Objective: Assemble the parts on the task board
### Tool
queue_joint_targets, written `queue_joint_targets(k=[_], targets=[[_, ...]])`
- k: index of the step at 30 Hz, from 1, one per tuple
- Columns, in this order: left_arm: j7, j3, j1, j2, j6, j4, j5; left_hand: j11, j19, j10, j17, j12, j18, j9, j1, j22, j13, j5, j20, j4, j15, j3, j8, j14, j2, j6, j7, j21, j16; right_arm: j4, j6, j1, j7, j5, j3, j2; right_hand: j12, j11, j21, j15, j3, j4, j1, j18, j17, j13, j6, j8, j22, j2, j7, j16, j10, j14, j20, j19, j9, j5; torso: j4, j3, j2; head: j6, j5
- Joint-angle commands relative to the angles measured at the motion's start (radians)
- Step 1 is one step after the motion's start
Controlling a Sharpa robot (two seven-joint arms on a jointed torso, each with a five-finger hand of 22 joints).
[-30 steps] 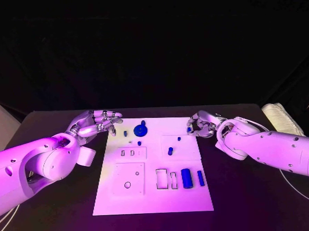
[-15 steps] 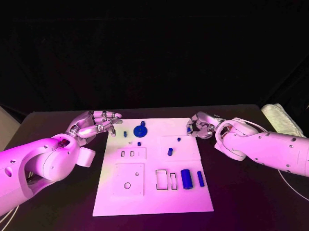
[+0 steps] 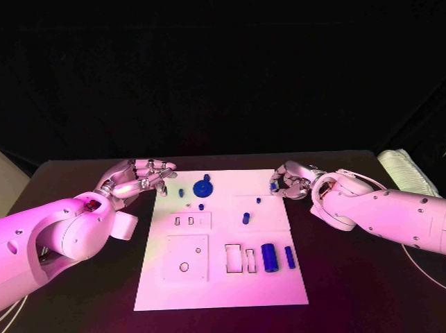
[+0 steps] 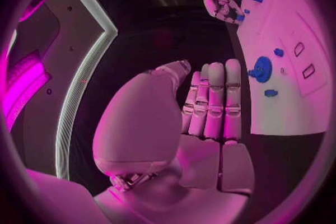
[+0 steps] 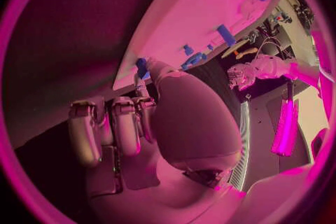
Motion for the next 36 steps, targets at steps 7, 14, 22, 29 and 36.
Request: queue_joint_targets(k=[7,14,22,29,36], targets=[[0.005,0.001,0.000,0.001,0.016,0.002,-0.002,0.000,-0.008,-0.005,-0.002,0.004,0.006,0.002,-0.010,0.002,0.002,-0.004,-0.001,-0.002,0.000,0.006,-0.001,-0.007,0.000,-0.009,0.002,0.003,0.004,0.003,-0.053,-0.002,0.008,-0.013,-0.001,0.000,0.019,-0.030,0.002,-0.030,0.038,0.001,-0.026,-0.014,0.263,0.226,0.084,0.052,0.263,0.021,-0.032,0.006,0.067,0.108,-0.025,0.107,0.016,-0.010,-0.0001,0.0000,0.000,-0.001,-0.001],[0.005,0.001,0.000,0.001,0.015,0.002,-0.002,0.000,-0.008,-0.005,-0.002,0.005,0.006,0.003,-0.011,0.002,0.002,-0.004,-0.001,-0.001,0.000,0.006,0.000,-0.007,0.001,-0.009,0.002,0.004,0.005,0.013,-0.136,-0.002,-0.022,-0.036,-0.001,-0.001,0.025,-0.063,0.002,-0.063,0.057,0.008,-0.060,-0.014,0.263,0.232,0.123,0.107,0.263,0.038,-0.068,0.006,0.075,0.108,-0.058,0.107,0.037,-0.014,0.0008,-0.0003,0.000,-0.002,0.002],[0.004,0.001,0.000,0.001,0.013,0.000,-0.002,0.000,-0.008,-0.005,-0.002,0.005,0.006,0.003,-0.011,0.002,0.002,-0.004,-0.001,-0.001,0.000,0.006,0.000,-0.007,0.001,-0.009,0.002,0.004,0.005,0.068,-0.181,0.016,-0.078,-0.055,0.002,-0.005,0.025,-0.068,0.002,-0.063,0.063,0.013,-0.072,-0.014,0.263,0.232,0.119,0.120,0.263,0.042,-0.071,0.006,0.075,0.108,-0.061,0.107,0.043,-0.004,-0.0018,-0.0019,-0.003,-0.004,0.009],[0.003,0.000,0.000,0.004,0.012,-0.003,-0.002,0.000,-0.008,-0.005,-0.002,0.005,0.006,0.003,-0.011,0.002,0.002,-0.004,-0.001,-0.001,0.000,0.006,0.000,-0.007,0.001,-0.009,0.002,0.004,0.005,0.164,-0.165,0.033,-0.157,-0.073,0.003,-0.004,0.026,-0.068,0.002,-0.063,0.063,0.018,-0.083,-0.014,0.263,0.233,0.115,0.125,0.263,0.042,-0.070,0.006,0.076,0.108,-0.061,0.107,0.045,-0.001,-0.0009,-0.0056,-0.007,-0.006,0.016],[0.002,0.000,0.000,0.011,0.012,-0.012,-0.002,0.000,-0.008,-0.005,-0.002,0.005,0.006,0.003,-0.011,0.002,0.002,-0.004,-0.001,-0.001,0.000,0.006,0.000,-0.007,0.001,-0.009,0.002,0.004,0.005,0.262,-0.137,0.032,-0.237,-0.096,0.002,0.038,0.024,-0.068,0.002,-0.062,0.064,0.019,-0.086,-0.014,0.263,0.232,0.113,0.127,0.263,0.043,-0.070,0.006,0.075,0.108,-0.061,0.107,0.046,0.001,0.0000,-0.0097,-0.014,-0.013,0.032]])
